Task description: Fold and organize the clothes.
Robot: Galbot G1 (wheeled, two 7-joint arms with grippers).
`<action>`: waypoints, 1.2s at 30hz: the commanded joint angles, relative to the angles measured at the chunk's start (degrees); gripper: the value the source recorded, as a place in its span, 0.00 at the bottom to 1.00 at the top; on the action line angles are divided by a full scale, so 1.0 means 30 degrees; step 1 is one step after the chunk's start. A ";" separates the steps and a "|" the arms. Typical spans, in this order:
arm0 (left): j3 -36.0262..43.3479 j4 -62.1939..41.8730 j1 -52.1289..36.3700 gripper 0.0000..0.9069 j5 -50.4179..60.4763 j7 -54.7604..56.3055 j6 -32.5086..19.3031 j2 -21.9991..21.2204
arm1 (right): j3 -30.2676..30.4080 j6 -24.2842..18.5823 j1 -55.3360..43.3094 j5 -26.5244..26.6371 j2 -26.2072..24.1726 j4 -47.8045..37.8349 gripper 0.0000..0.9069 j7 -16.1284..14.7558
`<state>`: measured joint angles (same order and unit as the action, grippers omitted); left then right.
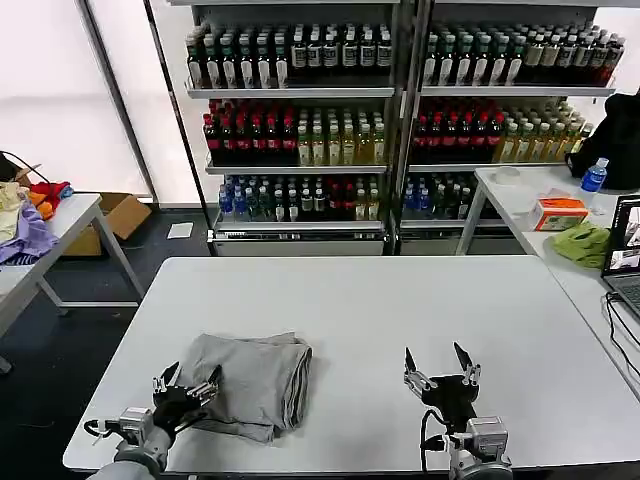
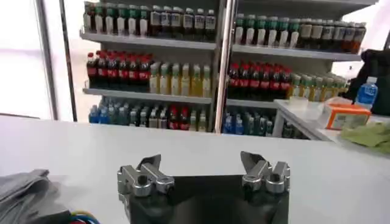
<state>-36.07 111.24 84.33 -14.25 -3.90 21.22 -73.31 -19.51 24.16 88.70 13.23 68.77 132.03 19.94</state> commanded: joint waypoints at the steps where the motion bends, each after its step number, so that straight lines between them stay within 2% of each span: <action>1: -0.0210 -0.0903 -0.0212 1.00 -0.0674 0.0023 0.0189 0.0083 | 0.0017 -0.0015 0.0035 -0.0006 -0.0003 0.0071 1.00 -0.0007; 3: -0.0283 -0.1054 -0.0207 1.00 -0.0987 0.0033 0.0217 0.0104 | 0.0031 -0.0001 0.0000 -0.0021 0.0000 0.0090 1.00 -0.0010; 6: -0.0262 -0.1003 -0.0080 0.78 -0.1579 0.0028 0.0557 0.0091 | 0.0115 0.0025 -0.0106 -0.0071 0.0022 0.0167 1.00 0.0000; 7: -0.0242 -0.0889 -0.0008 0.62 -0.1684 -0.0010 0.0678 0.0094 | 0.0119 0.0031 -0.0113 -0.0065 0.0032 0.0219 1.00 0.0002; 8: -0.0211 -0.0822 0.0046 0.53 -0.1746 -0.0067 0.0746 0.0092 | 0.0115 0.0033 -0.0114 -0.0066 0.0045 0.0223 1.00 0.0004; 9: -0.0199 -0.0765 0.0095 0.12 -0.1859 -0.0152 0.0811 0.0078 | 0.0120 0.0016 -0.0110 -0.0061 0.0045 0.0200 1.00 0.0006; 10: -0.0182 -0.0756 0.0103 0.02 -0.1944 -0.0199 0.0902 0.0072 | 0.0118 -0.0031 -0.0102 -0.0061 0.0050 0.0058 1.00 0.0011; 26: -0.0879 -0.0588 -0.0267 0.00 -0.3617 -0.0027 0.1131 0.0314 | -0.0212 -0.0278 -0.0480 0.0129 0.0036 -0.0311 1.00 0.0113; 29: -0.2166 -0.0124 -0.0417 0.00 -0.5031 0.0126 0.1515 0.0886 | -0.0224 -0.0260 -0.0703 0.0199 0.0040 -0.0398 1.00 0.0143; 36: -0.6324 0.0286 -0.0183 0.00 -0.7318 0.0125 0.1931 0.3245 | 0.0010 -0.0257 -0.0821 0.0136 0.0128 -0.0402 1.00 0.0218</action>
<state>-42.67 110.81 83.66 -27.72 -3.62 25.91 -69.76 -19.61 23.41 86.56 13.66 69.13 131.03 20.54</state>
